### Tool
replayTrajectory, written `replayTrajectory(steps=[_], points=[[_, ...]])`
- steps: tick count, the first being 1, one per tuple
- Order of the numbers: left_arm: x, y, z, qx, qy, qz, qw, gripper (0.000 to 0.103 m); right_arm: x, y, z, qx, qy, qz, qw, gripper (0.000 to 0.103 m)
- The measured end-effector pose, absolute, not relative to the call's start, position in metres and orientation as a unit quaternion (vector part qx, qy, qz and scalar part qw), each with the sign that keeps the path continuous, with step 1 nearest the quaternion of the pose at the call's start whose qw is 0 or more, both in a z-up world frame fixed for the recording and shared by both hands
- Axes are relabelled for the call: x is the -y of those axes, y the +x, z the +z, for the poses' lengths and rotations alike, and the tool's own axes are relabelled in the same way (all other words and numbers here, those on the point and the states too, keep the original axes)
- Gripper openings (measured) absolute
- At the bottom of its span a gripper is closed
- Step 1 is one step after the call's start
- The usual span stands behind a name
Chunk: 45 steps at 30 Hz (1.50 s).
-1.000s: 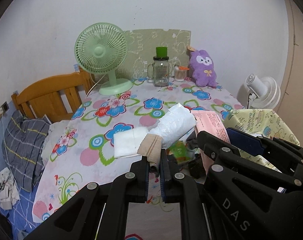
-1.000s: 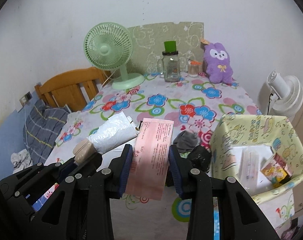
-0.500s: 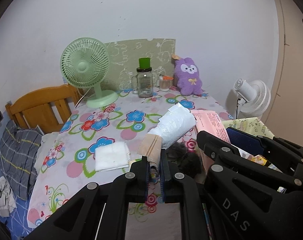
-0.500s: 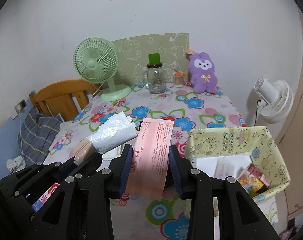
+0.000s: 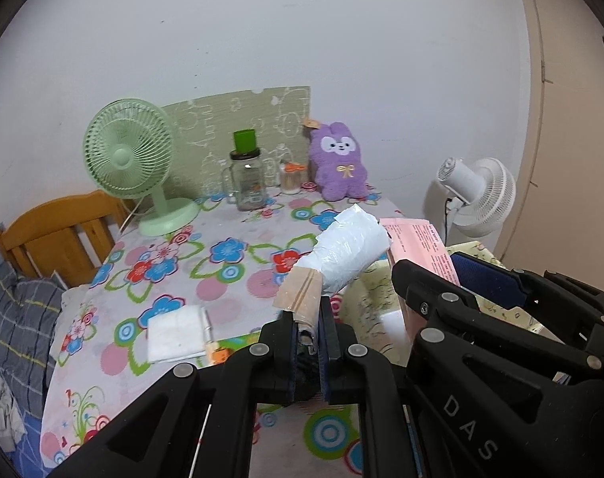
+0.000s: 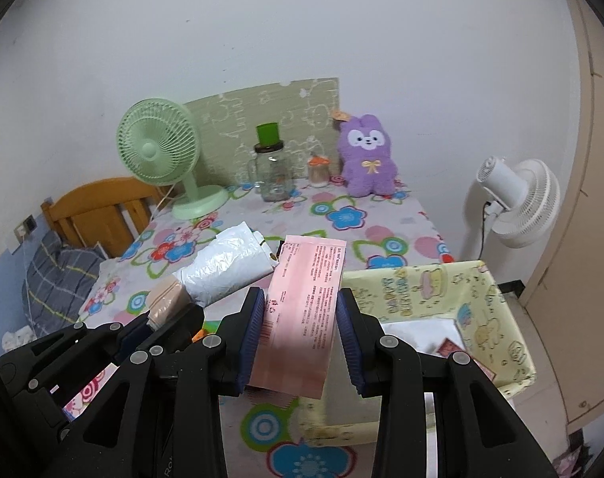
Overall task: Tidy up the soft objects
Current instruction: 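Lift and carry the white roll and pink packet over the gift box, then open the left tool over the box while the right tool releases the pink packet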
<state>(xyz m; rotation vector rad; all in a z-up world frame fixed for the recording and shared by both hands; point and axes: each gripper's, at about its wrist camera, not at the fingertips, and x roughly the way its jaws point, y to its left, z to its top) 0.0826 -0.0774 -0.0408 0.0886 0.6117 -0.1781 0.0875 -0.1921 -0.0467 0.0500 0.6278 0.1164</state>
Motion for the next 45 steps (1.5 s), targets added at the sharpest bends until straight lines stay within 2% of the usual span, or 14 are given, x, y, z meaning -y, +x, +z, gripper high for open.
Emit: replayTrajectory(steps=[28,33,35,40,42,44,45], points=[[0.173,0.124,-0.076,-0.33,0.065,-0.16,0.928,0.007,0.291,0.116,-0.081,-0.332,0.058,-0.024,0.941,0.041],[0.181,0.135,-0.088,-0.348,0.069,-0.161,0.921,0.021,0.3,0.125,-0.095,-0.347,0.068,-0.027,0.935,0.041],[0.183,0.138,-0.092,-0.357,0.07,-0.163,0.917,0.038,0.302,0.128,-0.099,-0.353,0.073,-0.025,0.933,0.041],[0.185,0.141,-0.097,-0.368,0.086,-0.152,0.913,0.063,0.303,0.135,-0.108,-0.363,0.08,-0.019,0.928,0.043],[0.185,0.142,-0.099,-0.372,0.088,-0.15,0.912,0.067,0.303,0.137,-0.11,-0.367,0.076,-0.022,0.927,0.044],[0.185,0.143,-0.1,-0.379,0.086,-0.152,0.909,0.076,0.302,0.139,-0.112,-0.371,0.076,-0.021,0.925,0.044],[0.185,0.143,-0.1,-0.381,0.085,-0.153,0.908,0.076,0.302,0.14,-0.112,-0.372,0.075,-0.022,0.925,0.048]])
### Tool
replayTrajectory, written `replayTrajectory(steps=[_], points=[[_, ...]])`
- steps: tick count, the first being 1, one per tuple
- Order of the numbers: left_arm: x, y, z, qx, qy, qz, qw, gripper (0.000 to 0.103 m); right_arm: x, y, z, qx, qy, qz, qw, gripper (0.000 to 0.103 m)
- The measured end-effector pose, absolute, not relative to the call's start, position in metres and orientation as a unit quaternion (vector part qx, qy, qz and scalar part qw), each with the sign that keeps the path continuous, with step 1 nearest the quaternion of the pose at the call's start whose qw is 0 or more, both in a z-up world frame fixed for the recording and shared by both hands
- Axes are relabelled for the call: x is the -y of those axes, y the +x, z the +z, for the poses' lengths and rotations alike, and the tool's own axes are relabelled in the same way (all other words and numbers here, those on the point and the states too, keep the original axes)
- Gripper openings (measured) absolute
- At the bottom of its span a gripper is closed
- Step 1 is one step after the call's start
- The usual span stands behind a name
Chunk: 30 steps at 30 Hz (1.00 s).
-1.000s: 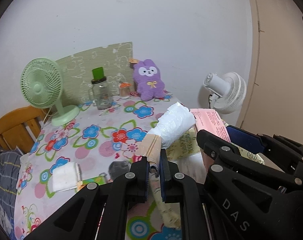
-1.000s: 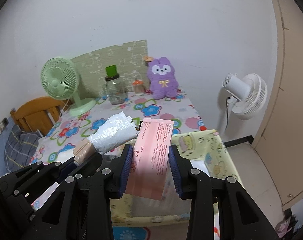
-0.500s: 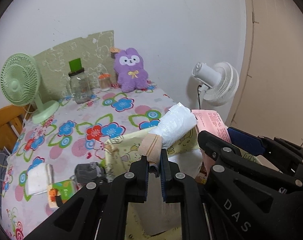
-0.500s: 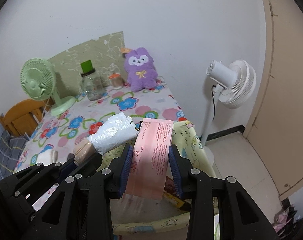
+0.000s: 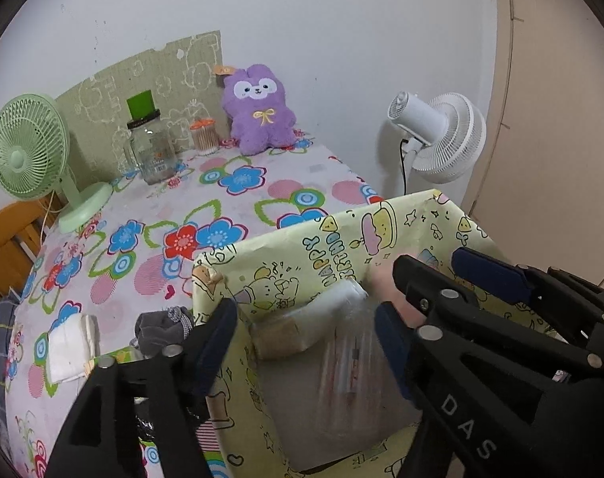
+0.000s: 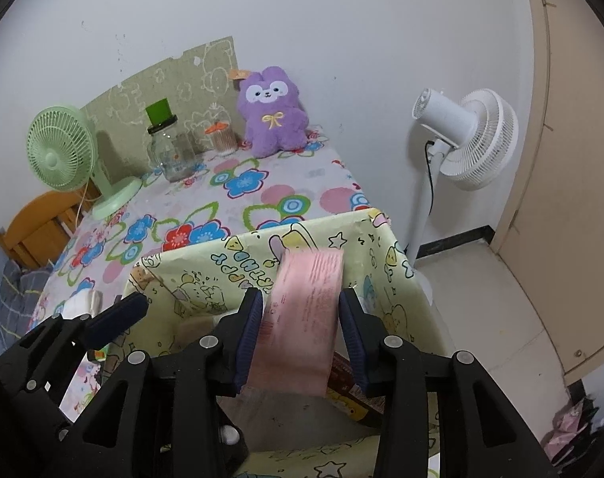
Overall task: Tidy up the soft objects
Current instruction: 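Open the left tool over the box while the right tool releases the pink packet, then raise both open tools out of the box and move toward the black bag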
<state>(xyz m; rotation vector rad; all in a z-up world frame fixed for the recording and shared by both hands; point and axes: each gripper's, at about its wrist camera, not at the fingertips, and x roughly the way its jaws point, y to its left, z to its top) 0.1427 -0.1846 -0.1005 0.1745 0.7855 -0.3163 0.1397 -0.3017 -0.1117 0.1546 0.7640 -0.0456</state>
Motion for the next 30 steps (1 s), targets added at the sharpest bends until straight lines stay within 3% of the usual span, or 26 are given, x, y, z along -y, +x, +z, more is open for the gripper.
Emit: replayTrajectory(steps=[3,4,11,22,30], points=[[0.182,0.142,-0.099,-0.381,0.076,-0.157,0.908,0.083,0.303,0.139,-0.11,-0.369,0.083,-0.027,0.925,0.078],[0.181,0.141,-0.098,-0.379,0.072,-0.162,0.908,0.085,0.304,0.138,-0.109,-0.365,0.087,-0.03,0.927,0.08],[0.178,0.133,-0.088,-0.362,0.079,-0.16,0.915,0.095,0.3,0.131,-0.101,-0.362,0.088,-0.037,0.927,0.087],[0.159,0.116,-0.071,-0.344,0.073,-0.16,0.922,0.096,0.282,0.11,-0.082,-0.337,0.085,-0.045,0.937,0.096],[0.145,0.102,-0.06,-0.329,0.069,-0.157,0.929,0.097,0.267,0.094,-0.068,-0.322,0.072,-0.045,0.943,0.097]])
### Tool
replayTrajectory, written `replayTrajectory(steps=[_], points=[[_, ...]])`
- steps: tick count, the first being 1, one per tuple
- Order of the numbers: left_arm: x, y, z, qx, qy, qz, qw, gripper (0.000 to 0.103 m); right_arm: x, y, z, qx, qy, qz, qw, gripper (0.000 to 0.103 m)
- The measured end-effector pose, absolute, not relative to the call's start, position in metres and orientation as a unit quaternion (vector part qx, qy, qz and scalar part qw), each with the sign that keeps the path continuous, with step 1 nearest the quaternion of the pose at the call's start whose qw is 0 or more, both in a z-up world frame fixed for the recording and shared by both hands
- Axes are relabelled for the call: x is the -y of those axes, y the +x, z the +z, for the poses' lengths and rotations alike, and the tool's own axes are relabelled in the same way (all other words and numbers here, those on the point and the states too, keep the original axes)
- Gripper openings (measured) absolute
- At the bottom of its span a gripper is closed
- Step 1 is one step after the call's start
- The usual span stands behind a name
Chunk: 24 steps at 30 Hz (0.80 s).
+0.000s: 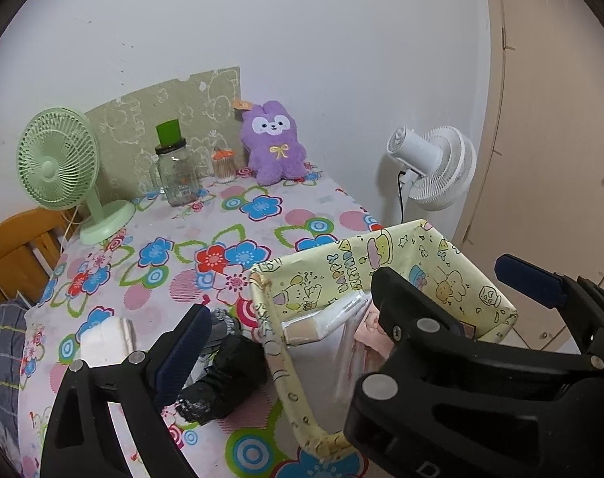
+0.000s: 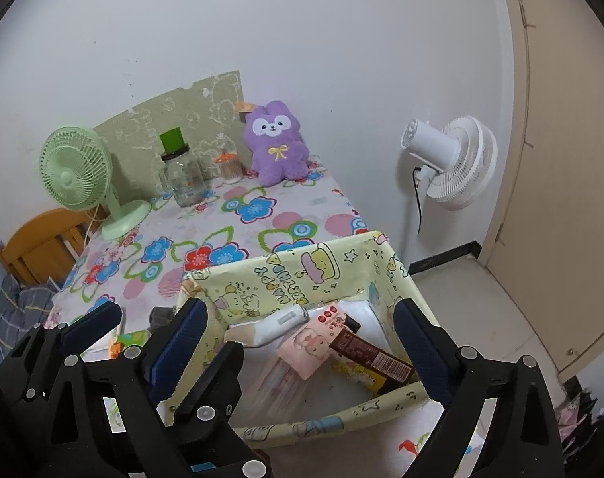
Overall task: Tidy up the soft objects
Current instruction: 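Raise both open tools out of the box and move toward the black bag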
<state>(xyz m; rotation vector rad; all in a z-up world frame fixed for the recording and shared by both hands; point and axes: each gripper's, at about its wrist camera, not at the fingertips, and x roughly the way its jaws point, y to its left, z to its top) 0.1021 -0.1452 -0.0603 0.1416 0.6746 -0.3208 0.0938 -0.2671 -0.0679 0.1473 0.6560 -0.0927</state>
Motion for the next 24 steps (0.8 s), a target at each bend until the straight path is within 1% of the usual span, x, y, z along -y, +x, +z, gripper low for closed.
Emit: replayTrajectory(steps=[3,13,24], points=[[0.139,0.095,-0.056,-0.321,0.071,-0.155,0.932,0.097,0.261,0.088,-0.064,-0.32,0.066,-0.041,0.944,0.1],[0.109,0.074,-0.047,-0.307,0.066,-0.153,0.937,0.097,0.229,0.069,-0.052,-0.303,0.04,-0.025,0.952,0.103],[0.077,0.054,-0.044,-0.296,0.061,-0.137,0.943,0.097,0.192,0.052,-0.048,-0.283,0.022,0.017,0.959,0.103]])
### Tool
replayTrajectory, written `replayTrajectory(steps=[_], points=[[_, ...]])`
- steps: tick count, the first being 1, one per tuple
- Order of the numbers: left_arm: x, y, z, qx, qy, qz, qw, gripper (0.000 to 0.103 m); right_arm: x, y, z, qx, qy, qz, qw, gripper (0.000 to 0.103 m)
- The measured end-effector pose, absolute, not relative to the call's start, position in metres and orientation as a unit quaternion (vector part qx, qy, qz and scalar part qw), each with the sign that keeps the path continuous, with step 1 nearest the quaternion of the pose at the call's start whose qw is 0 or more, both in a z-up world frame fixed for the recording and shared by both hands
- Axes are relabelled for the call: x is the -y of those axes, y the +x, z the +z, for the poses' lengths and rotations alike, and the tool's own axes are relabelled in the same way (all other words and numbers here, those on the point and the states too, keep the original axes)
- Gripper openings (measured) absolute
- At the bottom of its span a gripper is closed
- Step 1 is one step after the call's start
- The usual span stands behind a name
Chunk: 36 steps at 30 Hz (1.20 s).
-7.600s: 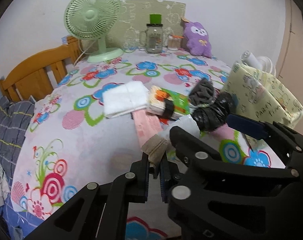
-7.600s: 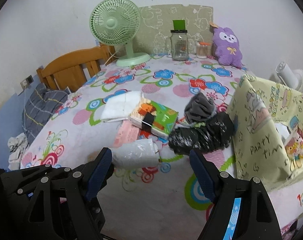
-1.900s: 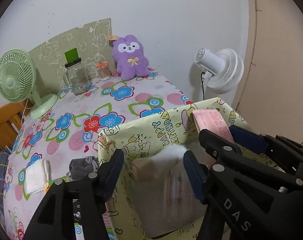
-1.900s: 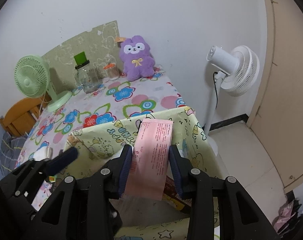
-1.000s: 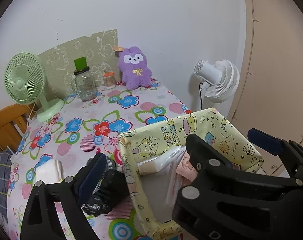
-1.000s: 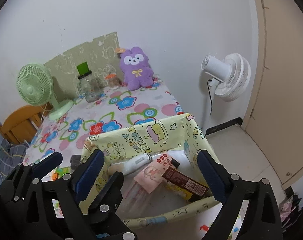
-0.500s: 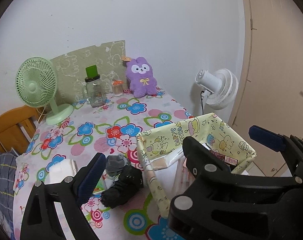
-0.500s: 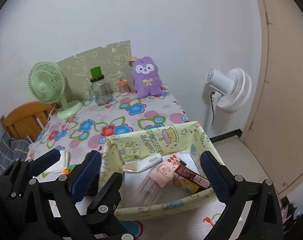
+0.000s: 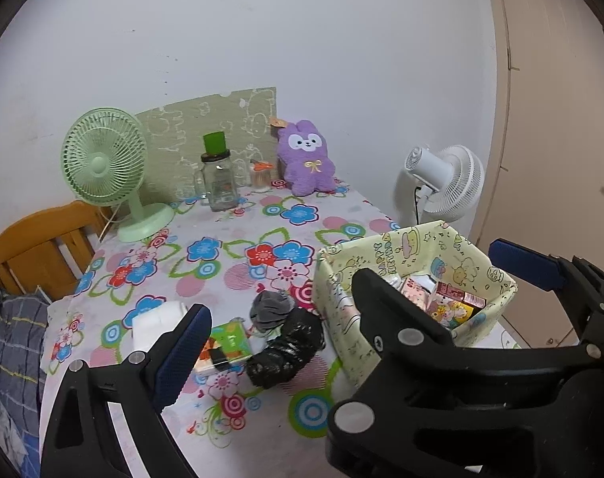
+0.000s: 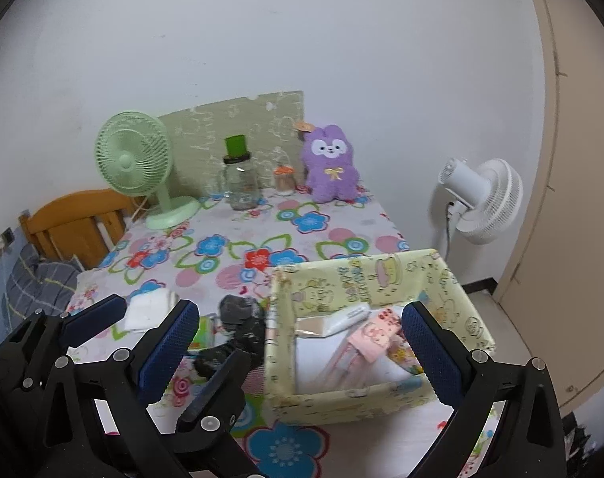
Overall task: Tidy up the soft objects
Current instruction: 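Raise both open tools out of the box and move toward the black bag, then grasp the black plastic bag with the right tool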
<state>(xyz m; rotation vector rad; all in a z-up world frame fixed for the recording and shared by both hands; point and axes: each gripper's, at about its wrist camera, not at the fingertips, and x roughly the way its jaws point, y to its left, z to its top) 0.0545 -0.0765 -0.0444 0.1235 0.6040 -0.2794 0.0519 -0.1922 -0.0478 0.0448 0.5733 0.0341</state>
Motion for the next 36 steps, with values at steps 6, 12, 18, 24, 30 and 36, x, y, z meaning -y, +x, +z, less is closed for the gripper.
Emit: replayTrajectory(steps=[6,12,18,24,30,36], points=[[0.063,0.048,-0.047,-0.292,0.063,-0.131,0.945,0.097,0.178,0.046,-0.05,-0.274,0.02,0.034,0.961,0.103],[0.051,0.045,-0.055,-0.293,0.066,-0.125,0.946,0.097,0.165,0.043,-0.058,-0.273,0.02,0.049,0.961,0.103],[0.038,0.045,-0.064,-0.298,0.066,-0.116,0.945,0.097,0.154,0.044,-0.07,-0.279,0.03,0.065,0.957,0.101],[0.025,0.049,-0.074,-0.308,0.066,-0.099,0.944,0.097,0.143,0.048,-0.084,-0.299,0.046,0.081,0.95,0.094],[0.013,0.056,-0.088,-0.324,0.059,-0.084,0.94,0.097,0.129,0.057,-0.097,-0.319,0.038,0.087,0.943,0.09],[0.003,0.065,-0.1,-0.34,0.057,-0.061,0.937,0.097,0.118,0.067,-0.109,-0.336,0.031,0.093,0.937,0.083]])
